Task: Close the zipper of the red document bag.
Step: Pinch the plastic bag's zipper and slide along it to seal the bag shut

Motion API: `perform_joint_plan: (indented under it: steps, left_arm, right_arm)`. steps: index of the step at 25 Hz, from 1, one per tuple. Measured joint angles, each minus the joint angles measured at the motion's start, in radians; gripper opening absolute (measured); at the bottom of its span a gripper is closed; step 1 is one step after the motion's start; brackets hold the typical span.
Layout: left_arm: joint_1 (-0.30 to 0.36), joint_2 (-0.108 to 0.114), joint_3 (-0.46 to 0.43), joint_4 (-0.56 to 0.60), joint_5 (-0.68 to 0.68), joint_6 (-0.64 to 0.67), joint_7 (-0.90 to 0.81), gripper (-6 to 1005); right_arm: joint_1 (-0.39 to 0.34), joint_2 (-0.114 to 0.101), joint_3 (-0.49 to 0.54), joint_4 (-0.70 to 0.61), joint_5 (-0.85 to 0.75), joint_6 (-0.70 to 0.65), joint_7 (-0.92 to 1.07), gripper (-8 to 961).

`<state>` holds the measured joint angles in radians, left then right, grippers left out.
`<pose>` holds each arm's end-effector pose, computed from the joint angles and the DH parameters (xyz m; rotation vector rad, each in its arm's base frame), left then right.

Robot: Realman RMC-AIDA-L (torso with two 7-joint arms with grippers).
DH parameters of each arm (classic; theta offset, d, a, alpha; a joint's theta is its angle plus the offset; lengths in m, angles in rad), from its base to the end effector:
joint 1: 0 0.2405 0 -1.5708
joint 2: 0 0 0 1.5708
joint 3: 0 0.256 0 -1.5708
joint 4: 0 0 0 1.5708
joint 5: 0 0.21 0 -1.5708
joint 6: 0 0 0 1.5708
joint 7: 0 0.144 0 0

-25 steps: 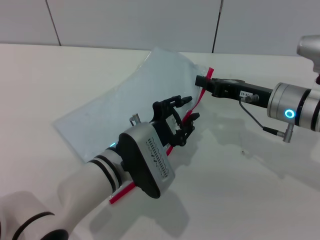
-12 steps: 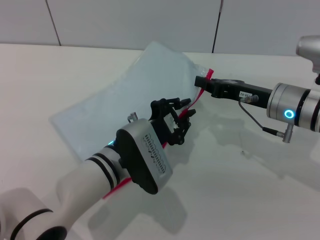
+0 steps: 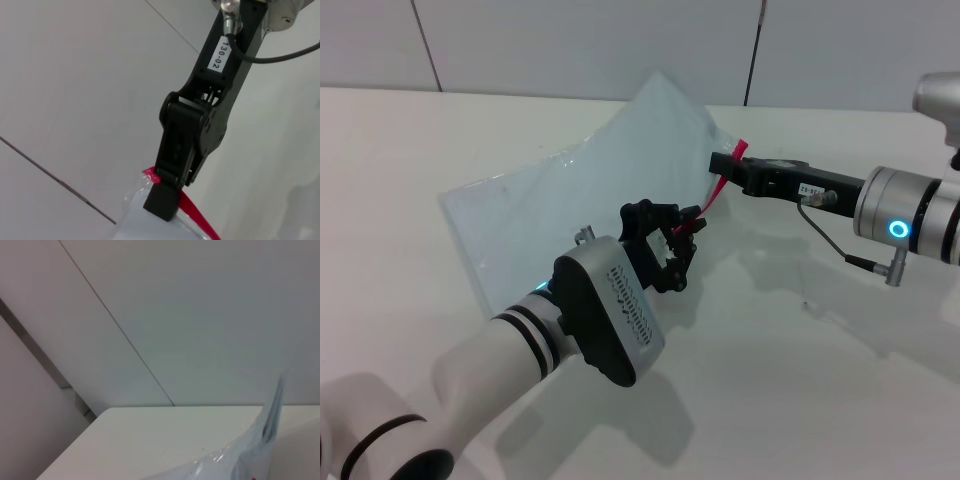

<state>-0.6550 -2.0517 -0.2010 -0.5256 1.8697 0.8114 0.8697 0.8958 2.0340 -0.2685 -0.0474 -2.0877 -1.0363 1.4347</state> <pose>-0.2175 0.3361 -0.1347 -2.1394 0.3939 -0.1795 0.2109 0.4095 -0.0684 -2.3808 1.1559 0.8316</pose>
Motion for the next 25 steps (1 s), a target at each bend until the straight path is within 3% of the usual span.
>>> perform_joint_plan:
  steps: [13,25]
  left_arm:
    - [0.01,-0.001,0.0,-0.003,0.0,0.008,0.0,85]
    - [0.02,-0.001,0.002,-0.002,-0.003,0.001,0.0,84]
  right_arm:
    - [-0.013,0.0,0.027,-0.001,0.0,-0.003,-0.041,40]
    - [-0.09,-0.007,0.11,-0.07,0.001,-0.009,-0.037,40]
